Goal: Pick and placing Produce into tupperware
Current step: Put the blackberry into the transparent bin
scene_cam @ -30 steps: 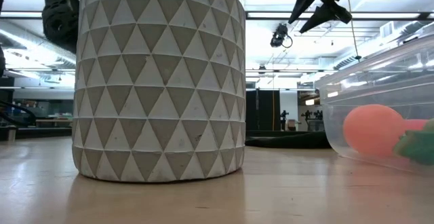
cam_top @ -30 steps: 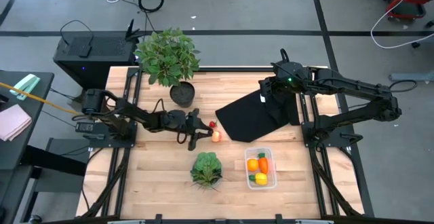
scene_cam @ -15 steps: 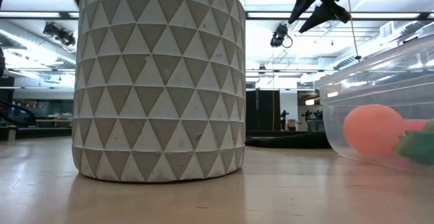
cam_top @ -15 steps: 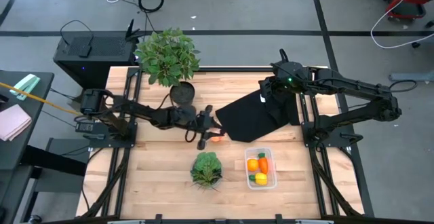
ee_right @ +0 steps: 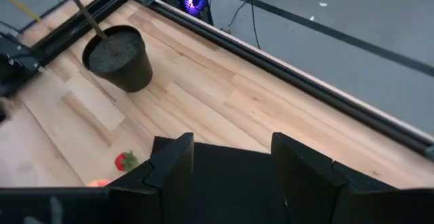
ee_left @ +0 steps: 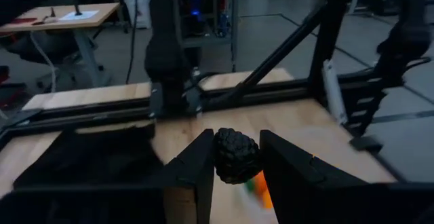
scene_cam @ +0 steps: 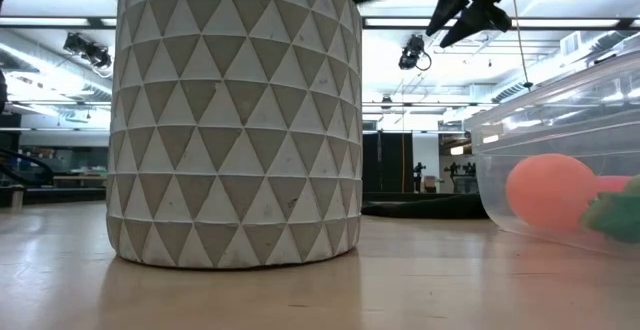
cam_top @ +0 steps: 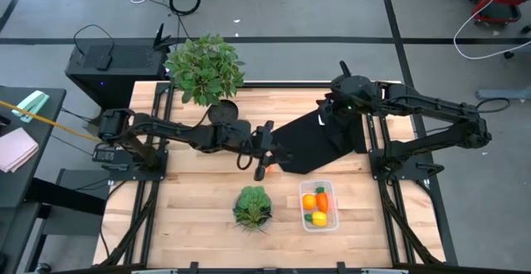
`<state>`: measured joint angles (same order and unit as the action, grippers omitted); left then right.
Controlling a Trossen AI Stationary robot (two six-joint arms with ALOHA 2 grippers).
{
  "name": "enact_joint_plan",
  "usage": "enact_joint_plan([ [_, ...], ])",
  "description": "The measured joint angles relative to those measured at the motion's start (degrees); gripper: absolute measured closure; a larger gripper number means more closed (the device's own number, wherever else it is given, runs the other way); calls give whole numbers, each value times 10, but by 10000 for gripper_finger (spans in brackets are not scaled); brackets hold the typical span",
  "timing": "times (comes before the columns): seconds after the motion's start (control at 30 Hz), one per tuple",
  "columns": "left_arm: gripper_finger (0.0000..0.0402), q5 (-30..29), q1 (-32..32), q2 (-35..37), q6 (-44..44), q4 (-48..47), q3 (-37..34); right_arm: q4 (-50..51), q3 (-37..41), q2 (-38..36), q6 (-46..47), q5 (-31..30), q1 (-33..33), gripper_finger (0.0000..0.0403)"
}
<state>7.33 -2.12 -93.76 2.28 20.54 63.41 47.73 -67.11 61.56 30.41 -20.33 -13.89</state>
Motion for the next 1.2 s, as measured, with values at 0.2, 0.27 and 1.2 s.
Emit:
enact_joint_plan([
  [0.2,280,-25,-32,-18,-18,-22,56,0,0,0,-33,-1,-8,198],
  [0.27,283,-34,-41,-34,-37,-21,72,0,0,0,-42,-1,-12,198],
  [1.2,285,-84,-96,-275,-128,-94,279,1,0,-2,-76,16,-14,198],
])
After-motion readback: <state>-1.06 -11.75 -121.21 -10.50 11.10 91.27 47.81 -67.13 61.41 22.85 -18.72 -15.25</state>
